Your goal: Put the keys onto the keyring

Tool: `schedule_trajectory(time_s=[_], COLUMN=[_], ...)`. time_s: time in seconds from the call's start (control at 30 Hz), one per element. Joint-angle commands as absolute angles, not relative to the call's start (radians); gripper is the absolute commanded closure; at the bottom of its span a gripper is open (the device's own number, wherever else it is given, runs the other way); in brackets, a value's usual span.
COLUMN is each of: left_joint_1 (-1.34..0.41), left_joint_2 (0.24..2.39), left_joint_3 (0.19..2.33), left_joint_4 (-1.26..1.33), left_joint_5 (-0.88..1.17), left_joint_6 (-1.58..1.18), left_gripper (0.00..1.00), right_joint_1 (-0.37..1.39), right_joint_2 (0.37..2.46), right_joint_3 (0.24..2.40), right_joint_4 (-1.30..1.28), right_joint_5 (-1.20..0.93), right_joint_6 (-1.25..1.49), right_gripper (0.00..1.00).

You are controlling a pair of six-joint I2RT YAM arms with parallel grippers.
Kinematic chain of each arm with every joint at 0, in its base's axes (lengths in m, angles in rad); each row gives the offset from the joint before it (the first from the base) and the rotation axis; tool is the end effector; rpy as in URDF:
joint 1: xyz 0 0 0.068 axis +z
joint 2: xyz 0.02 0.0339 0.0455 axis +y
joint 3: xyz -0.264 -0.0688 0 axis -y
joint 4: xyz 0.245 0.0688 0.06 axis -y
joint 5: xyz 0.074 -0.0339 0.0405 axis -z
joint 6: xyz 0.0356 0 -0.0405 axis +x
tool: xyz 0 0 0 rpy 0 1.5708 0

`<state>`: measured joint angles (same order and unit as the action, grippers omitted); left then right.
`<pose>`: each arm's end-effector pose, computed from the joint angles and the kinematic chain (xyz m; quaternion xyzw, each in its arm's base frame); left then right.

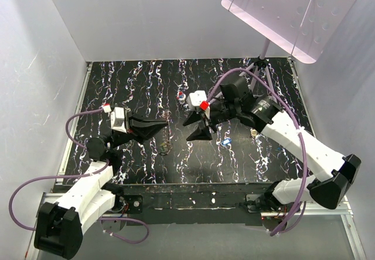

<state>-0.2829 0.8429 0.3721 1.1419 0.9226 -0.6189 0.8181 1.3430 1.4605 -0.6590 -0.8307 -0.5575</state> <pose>0.1502 -0.0732 0.3123 0.3301 0.4509 -0.5256 0.6414 0.1727 0.2228 0.4085 -0.6591 0.4893 0.4068 0.4009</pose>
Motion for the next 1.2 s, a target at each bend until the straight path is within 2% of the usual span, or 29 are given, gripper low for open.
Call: schedule_trajectory(time_s=[0.0,0.33,0.93,1.17], left_joint_1=[-0.276,-0.276,-0.278,-0.278], left_joint_2=[0.882,0.882,0.876,0.874], left_joint_3=[0.365,0.383,0.385,0.380], left_joint_4=[1.525,1.542,1.540,1.542], left_joint_5=[0.801,0.816,0.818,0.818], left_joint_6=[-0.830,-0.853,-0.861,-0.862], left_gripper=[1.00,1.00,1.00,1.00], right_joint_1=[0.819,0.819,0.819,0.827], right_joint_2=[1.302,1.359,1.405,1.419], right_joint_3=[1.350,1.385,1.431,1.447], right_joint_4=[-0.155,-0.051,-0.055,-0.071], right_joint_5=[-0.899,-0.896,-0.963,-0.969], right_joint_6=[-0.379,-0.218,-0.175,-0.175], right_gripper=[0.39,0.53,0.79,0.81])
